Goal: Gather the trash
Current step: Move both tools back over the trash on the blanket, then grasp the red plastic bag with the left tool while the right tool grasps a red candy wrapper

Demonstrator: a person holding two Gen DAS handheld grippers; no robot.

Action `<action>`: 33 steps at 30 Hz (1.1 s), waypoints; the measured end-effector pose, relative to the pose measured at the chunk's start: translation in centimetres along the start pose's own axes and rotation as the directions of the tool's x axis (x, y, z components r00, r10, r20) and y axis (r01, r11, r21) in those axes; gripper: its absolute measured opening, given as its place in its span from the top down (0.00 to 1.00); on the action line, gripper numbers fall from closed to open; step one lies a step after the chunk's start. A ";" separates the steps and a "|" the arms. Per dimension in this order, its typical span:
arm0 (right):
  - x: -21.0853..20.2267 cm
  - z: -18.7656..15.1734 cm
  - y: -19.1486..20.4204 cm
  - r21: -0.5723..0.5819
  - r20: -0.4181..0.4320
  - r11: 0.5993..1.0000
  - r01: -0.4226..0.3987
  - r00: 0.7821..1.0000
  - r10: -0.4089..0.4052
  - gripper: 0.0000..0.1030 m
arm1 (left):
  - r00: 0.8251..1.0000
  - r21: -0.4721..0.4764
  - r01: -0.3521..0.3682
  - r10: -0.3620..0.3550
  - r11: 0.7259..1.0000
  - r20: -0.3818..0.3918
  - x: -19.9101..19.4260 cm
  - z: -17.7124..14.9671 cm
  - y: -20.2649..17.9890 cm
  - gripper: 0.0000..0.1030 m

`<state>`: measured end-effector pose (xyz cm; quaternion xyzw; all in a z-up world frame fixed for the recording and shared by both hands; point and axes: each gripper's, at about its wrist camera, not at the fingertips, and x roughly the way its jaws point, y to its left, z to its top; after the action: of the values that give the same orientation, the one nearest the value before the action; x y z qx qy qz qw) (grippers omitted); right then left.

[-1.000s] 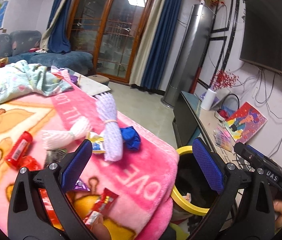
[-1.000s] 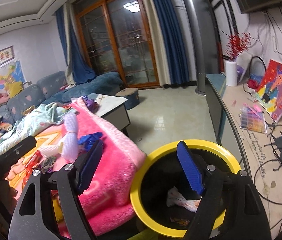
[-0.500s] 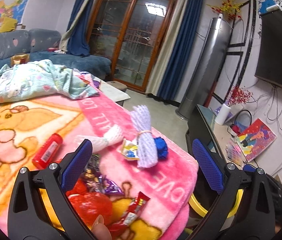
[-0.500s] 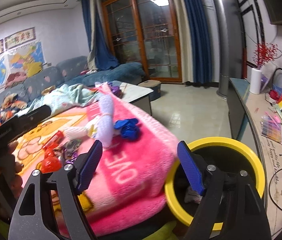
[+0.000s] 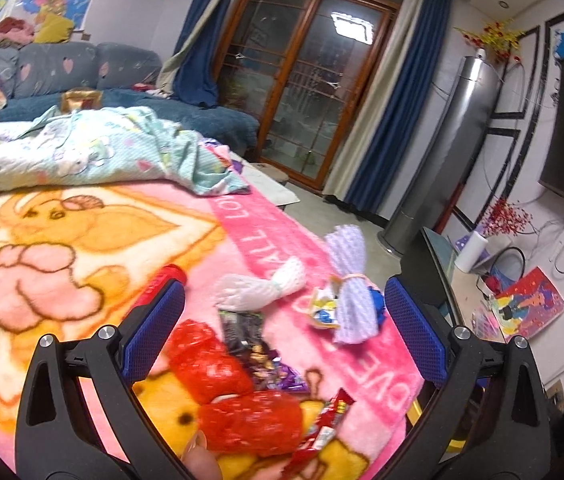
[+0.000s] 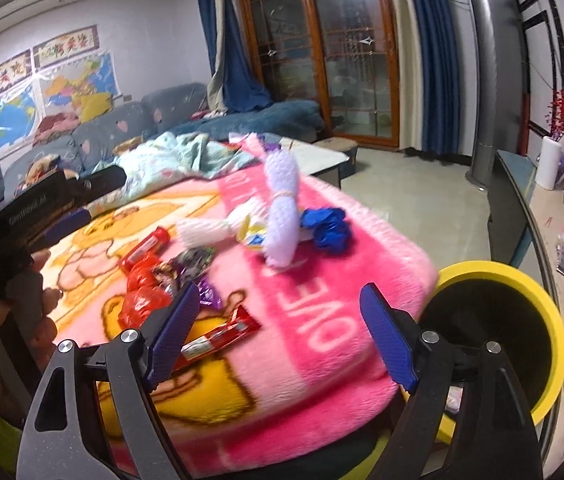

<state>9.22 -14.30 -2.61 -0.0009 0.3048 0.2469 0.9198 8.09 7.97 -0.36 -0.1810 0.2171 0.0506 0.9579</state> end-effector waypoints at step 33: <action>9.7 -3.8 4.0 0.048 -0.266 0.999 -0.005 0.964 0.017 0.50 | 0.939 -0.222 0.054 -0.125 0.974 -0.320 4.6 -5.3 7.7 0.38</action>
<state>11.99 -7.00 -10.57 -0.0110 0.4312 0.2424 0.8690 8.76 13.27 -9.37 -0.2966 0.3603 -0.0019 0.8844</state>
